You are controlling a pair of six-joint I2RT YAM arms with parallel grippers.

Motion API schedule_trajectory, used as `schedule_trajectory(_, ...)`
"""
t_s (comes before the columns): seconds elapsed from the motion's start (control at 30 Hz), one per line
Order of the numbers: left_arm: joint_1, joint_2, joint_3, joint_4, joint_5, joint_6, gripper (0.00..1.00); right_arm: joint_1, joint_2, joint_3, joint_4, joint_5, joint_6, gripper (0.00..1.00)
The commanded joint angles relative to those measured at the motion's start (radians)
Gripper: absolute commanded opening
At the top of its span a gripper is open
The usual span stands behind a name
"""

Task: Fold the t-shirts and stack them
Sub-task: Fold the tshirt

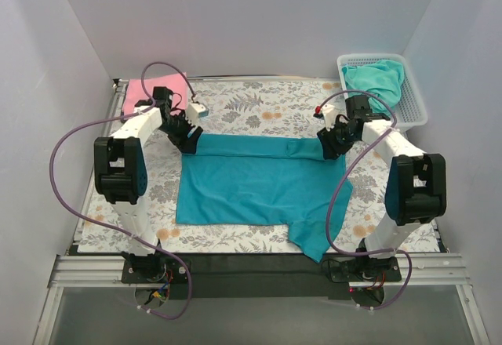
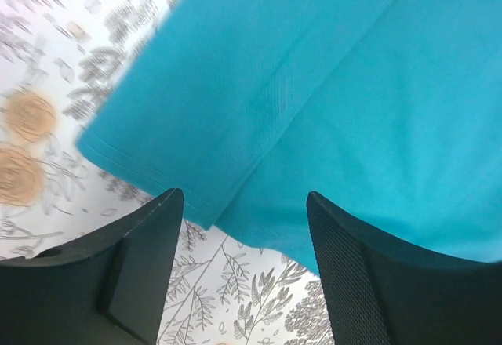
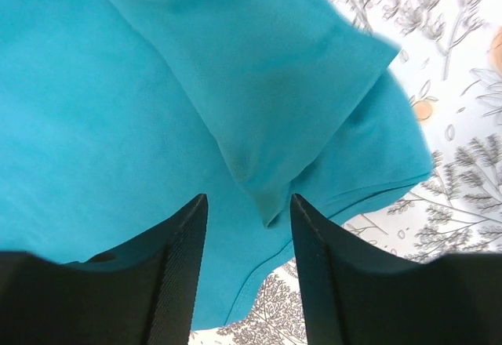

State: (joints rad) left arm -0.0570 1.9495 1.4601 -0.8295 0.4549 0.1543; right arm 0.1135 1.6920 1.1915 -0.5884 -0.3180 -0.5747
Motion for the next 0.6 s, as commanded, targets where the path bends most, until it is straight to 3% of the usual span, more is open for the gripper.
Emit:
schedule_trajectory(0.0, 0.002, -0.086, 0.089, -0.028, 0.154, -0.062, 0.60, -0.001, -0.026, 0.080, -0.013, -0.047, 0.045, 0.47)
schedule_trajectory(0.2, -0.006, -0.052, 0.163, 0.000, 0.203, -0.191, 0.61, -0.015, 0.083, 0.175, -0.008, -0.038, 0.153, 0.50)
schedule_trajectory(0.57, -0.006, -0.100, 0.082, 0.085, 0.171, -0.243, 0.61, -0.018, 0.241, 0.304, -0.001, 0.033, 0.210, 0.51)
